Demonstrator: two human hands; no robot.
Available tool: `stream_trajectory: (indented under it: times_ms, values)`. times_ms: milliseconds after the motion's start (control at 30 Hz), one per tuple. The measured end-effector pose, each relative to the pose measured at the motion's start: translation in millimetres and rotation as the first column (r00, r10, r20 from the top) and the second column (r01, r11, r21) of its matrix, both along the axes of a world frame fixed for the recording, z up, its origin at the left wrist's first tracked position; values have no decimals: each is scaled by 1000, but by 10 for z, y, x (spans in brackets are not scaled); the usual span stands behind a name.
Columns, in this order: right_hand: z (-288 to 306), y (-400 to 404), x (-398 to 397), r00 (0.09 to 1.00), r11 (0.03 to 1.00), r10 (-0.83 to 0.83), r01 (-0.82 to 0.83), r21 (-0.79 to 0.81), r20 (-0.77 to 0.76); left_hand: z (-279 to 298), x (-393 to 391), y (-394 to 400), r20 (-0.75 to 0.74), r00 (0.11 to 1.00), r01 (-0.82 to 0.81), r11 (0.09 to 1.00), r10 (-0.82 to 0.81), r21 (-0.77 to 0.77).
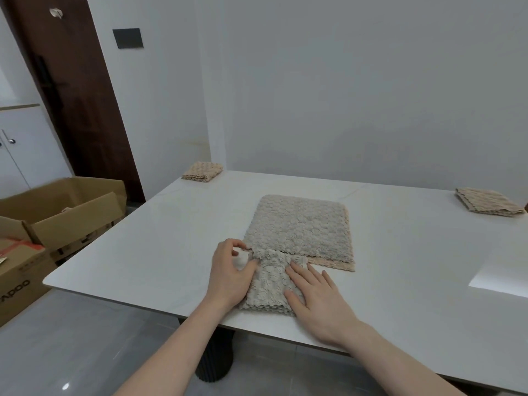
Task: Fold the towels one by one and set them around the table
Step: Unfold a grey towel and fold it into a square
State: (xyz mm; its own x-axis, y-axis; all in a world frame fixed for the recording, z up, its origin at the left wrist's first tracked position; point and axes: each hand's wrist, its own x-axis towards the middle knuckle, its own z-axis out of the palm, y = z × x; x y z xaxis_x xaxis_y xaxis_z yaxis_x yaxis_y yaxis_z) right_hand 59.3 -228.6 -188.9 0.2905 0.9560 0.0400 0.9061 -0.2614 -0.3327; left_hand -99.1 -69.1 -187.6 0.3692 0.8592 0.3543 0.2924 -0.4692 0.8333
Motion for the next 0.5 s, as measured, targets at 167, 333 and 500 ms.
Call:
stream_trajectory:
  times_ms: [167, 333, 500]
  values:
    - [-34, 28, -11, 1000, 999, -19, 19, 29, -1, -8, -92, -38, -35, 999, 35, 998, -33, 61]
    - [-85, 15, -16, 1000, 998, -31, 31, 59, -4, -2, -40, -86, -327, 943, 99, 990, -62, 96]
    - [-81, 7, -27, 998, 993, -37, 41, 111, -42, 33, 8, -135, -413, 911, 13, 997, 18, 72]
